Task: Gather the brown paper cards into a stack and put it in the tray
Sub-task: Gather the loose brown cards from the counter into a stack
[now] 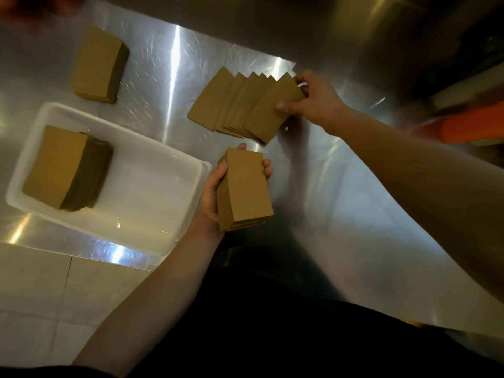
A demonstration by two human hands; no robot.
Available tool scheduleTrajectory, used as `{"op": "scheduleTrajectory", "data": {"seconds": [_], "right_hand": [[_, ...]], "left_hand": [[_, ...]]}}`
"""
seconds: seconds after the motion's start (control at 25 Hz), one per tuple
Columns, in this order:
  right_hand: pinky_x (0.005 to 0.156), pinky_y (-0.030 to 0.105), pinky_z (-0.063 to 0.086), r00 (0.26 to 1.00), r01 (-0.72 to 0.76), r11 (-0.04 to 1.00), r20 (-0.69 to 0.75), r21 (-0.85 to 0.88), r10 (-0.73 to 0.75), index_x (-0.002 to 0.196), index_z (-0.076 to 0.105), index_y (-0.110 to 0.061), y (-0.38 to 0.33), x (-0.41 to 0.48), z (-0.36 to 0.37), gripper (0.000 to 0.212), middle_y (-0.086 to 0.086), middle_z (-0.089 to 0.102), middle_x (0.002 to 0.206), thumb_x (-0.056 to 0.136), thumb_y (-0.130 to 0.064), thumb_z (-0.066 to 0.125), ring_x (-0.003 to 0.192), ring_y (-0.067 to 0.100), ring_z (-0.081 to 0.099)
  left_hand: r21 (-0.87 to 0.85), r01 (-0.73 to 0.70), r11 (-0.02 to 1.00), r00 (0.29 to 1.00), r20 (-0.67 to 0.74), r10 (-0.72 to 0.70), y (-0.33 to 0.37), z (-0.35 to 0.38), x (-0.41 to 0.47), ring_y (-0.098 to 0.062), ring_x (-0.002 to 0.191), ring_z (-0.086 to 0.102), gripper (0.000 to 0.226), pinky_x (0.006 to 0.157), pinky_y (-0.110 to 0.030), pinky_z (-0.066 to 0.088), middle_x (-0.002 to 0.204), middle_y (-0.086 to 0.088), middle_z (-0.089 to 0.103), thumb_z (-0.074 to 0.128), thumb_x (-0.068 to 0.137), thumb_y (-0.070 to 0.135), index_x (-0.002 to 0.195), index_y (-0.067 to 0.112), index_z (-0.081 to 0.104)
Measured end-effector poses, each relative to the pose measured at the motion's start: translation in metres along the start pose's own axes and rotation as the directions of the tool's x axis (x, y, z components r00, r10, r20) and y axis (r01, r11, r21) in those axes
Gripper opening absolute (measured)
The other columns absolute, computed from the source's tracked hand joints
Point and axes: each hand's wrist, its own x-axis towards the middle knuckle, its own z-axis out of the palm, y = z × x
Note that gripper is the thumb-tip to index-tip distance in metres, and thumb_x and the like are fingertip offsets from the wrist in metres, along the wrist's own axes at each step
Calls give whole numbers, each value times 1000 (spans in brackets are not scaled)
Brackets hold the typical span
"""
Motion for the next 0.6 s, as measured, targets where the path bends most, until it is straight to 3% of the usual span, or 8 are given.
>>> {"op": "scheduleTrajectory", "data": {"seconds": [0.04,0.16,0.4,0.6], "right_hand": [[61,11,50,999,-2,1000,41,-22,3,128,47,-14,-3,1,0,65,2,55,113,74,-24,82,87,7,58],[85,25,47,997,54,949,75,-309,-32,134,44,-16,-10,13,12,79,7,51,130,69,-35,85,109,20,54],[77,27,42,996,42,913,-58,-406,-72,111,52,-15,-10,21,34,61,5,54,115,66,-41,84,98,18,51],[73,25,42,995,12,953,-87,-303,-40,115,50,-11,-6,8,33,61,-1,50,102,69,-35,84,89,14,50]], "left_hand": [[-3,-1,1000,1000,2,1,0,0,-2,-32,113,59,46,91,-43,53,129,-22,52,63,88,35,131,26,50],[0,-7,1000,1000,6,7,3,-3,-5,-34,115,58,46,93,-45,52,129,-24,52,60,90,34,133,25,46],[15,-10,1000,1000,-15,11,6,-4,-9,-33,114,60,52,90,-45,53,128,-23,55,69,84,33,132,26,50],[1,0,1000,1000,-19,0,8,-6,-9,-35,114,60,49,92,-45,52,128,-25,55,69,85,31,130,24,52]]}}
